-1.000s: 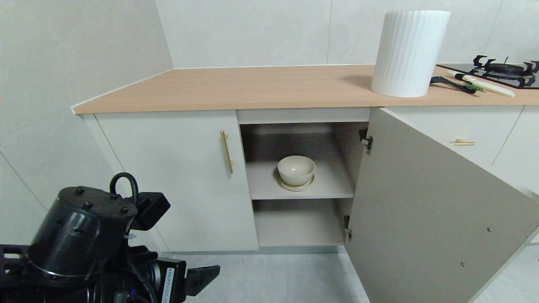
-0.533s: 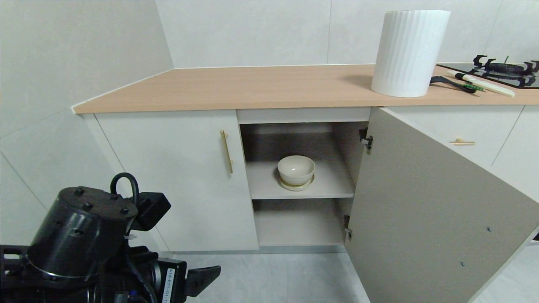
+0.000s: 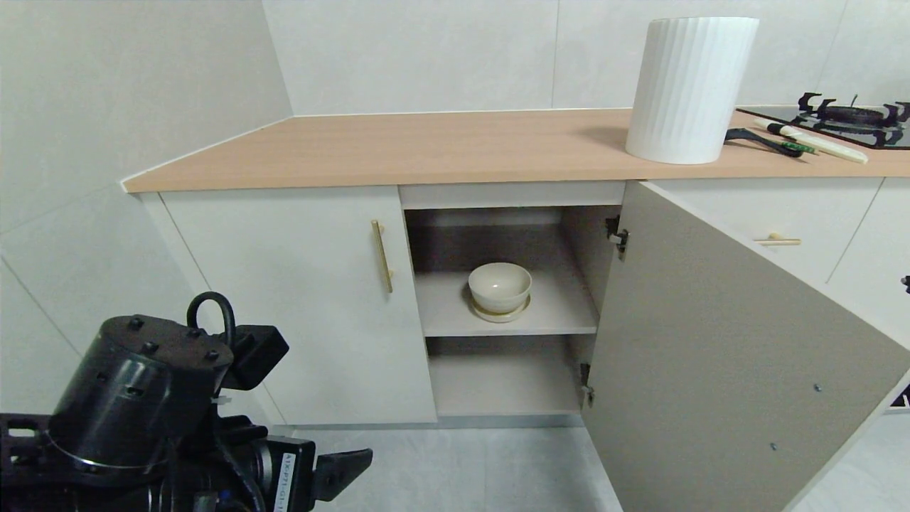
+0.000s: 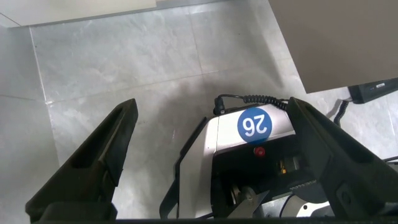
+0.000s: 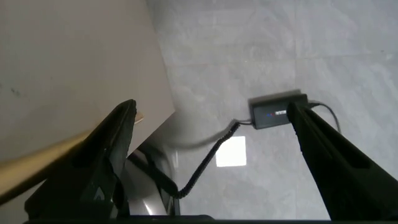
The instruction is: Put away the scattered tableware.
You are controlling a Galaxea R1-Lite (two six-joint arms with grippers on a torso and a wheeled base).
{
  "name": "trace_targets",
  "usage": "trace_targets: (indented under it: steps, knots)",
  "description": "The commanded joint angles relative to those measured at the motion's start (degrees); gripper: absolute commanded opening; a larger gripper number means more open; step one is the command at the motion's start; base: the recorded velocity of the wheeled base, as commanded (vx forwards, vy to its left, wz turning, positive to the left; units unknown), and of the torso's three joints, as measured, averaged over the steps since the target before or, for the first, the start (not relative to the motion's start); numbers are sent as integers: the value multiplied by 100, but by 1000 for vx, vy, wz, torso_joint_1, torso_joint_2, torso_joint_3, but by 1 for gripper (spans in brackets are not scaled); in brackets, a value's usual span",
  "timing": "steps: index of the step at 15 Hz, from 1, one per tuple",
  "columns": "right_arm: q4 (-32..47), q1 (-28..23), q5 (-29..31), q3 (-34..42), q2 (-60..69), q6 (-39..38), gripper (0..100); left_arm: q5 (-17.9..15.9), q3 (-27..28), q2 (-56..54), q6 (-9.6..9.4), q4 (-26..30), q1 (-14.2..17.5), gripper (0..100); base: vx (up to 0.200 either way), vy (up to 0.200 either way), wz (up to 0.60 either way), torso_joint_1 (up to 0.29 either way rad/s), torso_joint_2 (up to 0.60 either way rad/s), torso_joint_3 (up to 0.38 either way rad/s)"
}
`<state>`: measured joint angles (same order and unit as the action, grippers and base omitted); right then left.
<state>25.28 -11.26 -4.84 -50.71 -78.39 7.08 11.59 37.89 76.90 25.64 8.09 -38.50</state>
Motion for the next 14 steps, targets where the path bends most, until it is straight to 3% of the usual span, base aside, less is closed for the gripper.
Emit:
trace_targets:
  steps: [1, 6, 10, 14]
  knots:
    - [3, 186, -184, 18, 7, -5, 100, 1, -1, 9, 3, -1, 0, 100, 0, 0, 0, 0, 0, 0]
    - [-287, 889, -202, 369, 43, -40, 100, 1, -1, 9, 3, -1, 0, 100, 0, 0, 0, 0, 0, 0]
    - [-1113, 1830, -193, 905, 25, -506, 100, 1, -1, 9, 3, -1, 0, 100, 0, 0, 0, 0, 0, 0]
    - [-1729, 2199, -184, 1178, -10, -752, 100, 1, -1, 9, 3, -1, 0, 100, 0, 0, 0, 0, 0, 0]
